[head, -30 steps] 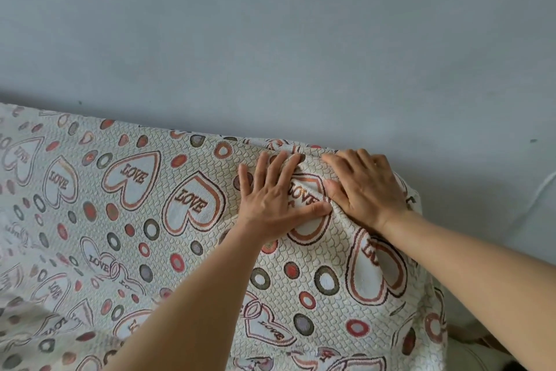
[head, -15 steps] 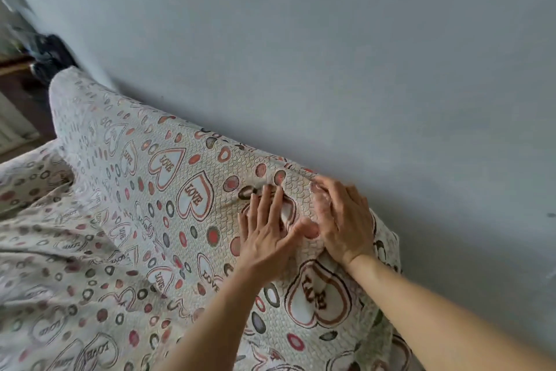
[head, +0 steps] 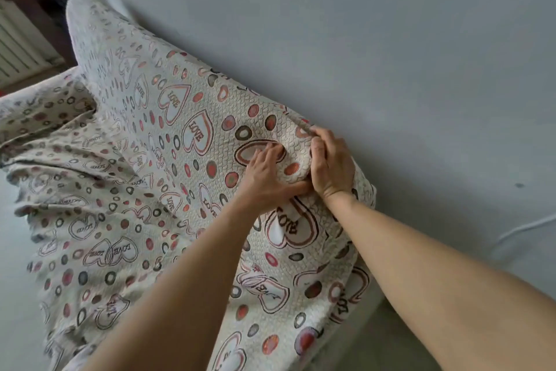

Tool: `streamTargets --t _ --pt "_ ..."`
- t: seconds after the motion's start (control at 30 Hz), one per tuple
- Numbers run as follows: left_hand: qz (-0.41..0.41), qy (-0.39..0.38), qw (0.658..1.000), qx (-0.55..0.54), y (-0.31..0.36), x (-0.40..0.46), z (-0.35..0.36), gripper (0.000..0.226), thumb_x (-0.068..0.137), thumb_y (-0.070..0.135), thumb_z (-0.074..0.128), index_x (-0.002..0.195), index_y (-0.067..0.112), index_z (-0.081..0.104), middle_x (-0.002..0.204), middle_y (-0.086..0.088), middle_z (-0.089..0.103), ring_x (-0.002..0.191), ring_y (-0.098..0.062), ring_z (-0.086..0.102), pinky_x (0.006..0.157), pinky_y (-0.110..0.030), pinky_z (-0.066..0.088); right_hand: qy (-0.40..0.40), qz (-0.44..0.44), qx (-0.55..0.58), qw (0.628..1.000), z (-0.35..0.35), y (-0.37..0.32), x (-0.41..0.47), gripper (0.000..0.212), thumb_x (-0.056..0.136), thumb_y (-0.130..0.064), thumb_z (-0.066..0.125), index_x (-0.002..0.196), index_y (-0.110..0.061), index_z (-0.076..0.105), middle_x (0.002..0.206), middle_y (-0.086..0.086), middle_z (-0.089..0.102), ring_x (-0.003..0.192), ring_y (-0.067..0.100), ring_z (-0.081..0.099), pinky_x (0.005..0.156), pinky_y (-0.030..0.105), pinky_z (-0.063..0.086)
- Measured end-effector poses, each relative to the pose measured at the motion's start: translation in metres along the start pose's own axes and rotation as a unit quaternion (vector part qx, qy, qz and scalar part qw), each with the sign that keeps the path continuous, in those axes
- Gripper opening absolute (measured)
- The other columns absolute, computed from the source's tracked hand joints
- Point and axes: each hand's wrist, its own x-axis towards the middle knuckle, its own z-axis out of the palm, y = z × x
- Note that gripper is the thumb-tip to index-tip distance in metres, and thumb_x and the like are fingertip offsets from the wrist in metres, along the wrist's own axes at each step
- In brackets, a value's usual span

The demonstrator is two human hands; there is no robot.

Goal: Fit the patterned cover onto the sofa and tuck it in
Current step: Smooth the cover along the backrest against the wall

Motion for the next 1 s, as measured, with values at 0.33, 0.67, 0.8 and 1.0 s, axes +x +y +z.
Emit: streamTargets --t 0.33,0.67,0.8,1.0 --pt "0.008 0.01 0.999 0.044 0.0 0.008 -0.004 0.079 0.084 0.063 0.052 0.148 0.024 0.027 0.156 -0.003 0.025 0.143 -0.025 0.024 0.113 -0.046 0.028 -0.053 -0.029 -0.04 0.997 0.002 0.002 0.005 0.052 0.09 -0.048 0.026 0.117 -0.021 0.061 0.108 0.003 0.066 0.106 0.017 0.051 0.084 0.03 0.043" --pt "0.035 0.079 0.993 -0.078 0.007 -0.02 0.001 0.071 0.088 0.071 0.027 0.145 0.029 0.036 0.157 0.009 0.019 0.146 -0.008 0.007 0.118 -0.032 0.011 -0.101 0.042 0.124 0.986 -0.042 0.016 -0.002 0.036 0.085 -0.012 0.042 0.118 -0.024 0.049 0.114 -0.012 0.06 0.112 0.007 0.055 0.098 0.029 0.043" --pt "0.05 0.126 0.989 -0.049 0.014 -0.042 0.025 0.066 0.084 0.072 0.042 0.132 0.027 0.05 0.149 0.017 0.031 0.144 -0.009 0.019 0.116 -0.032 0.023 -0.167 0.037 0.04 0.985 -0.065 0.046 -0.019 0.044 0.09 -0.049 0.054 0.131 -0.035 0.047 0.126 -0.02 0.047 0.121 0.001 0.038 0.099 0.013 0.03" --pt "-0.078 0.28 0.914 -0.284 0.036 -0.052 0.04 0.015 0.098 0.027 0.05 0.083 0.026 0.052 0.069 0.011 0.057 0.062 0.0 0.048 0.058 -0.024 0.039 -0.295 -0.218 -0.187 0.911 -0.081 0.041 0.007 0.071 0.081 -0.055 0.054 0.145 -0.041 0.029 0.154 -0.02 0.019 0.134 0.012 0.021 0.103 0.036 0.023"
